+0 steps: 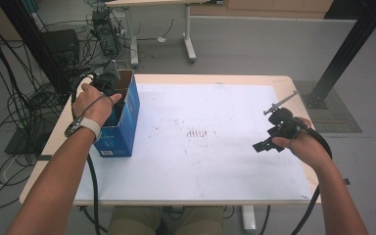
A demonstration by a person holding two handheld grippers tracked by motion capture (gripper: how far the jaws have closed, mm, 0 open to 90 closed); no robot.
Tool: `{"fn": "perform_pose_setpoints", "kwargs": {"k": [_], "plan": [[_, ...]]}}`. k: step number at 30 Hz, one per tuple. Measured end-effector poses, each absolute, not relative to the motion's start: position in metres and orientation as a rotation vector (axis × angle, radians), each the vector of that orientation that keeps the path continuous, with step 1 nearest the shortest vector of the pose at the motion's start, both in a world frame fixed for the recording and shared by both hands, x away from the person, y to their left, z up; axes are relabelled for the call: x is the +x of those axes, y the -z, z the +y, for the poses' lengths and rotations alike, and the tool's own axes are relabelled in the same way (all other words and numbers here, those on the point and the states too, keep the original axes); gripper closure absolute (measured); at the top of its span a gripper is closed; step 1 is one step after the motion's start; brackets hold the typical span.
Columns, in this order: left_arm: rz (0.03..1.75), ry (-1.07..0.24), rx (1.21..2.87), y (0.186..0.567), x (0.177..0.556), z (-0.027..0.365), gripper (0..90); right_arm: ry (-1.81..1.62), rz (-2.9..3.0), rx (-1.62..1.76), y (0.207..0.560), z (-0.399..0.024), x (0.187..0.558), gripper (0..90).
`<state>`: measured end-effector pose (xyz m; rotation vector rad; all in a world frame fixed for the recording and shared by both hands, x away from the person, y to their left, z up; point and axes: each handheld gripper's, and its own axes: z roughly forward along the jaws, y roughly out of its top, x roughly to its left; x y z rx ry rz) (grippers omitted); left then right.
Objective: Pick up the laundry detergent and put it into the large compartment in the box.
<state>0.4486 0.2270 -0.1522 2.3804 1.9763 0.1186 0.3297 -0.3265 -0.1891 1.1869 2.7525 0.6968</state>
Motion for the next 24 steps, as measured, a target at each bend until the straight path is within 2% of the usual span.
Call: {"fn": "perform_pose_setpoints", "kwargs": {"k": [24], "plan": [[1.959, -0.112, 2.386, 0.1521, 0.4487, 0.2275, 36.6, -0.692, 2.756, 1.19, 0.1899, -0.325, 0.3302, 10.3]]}}
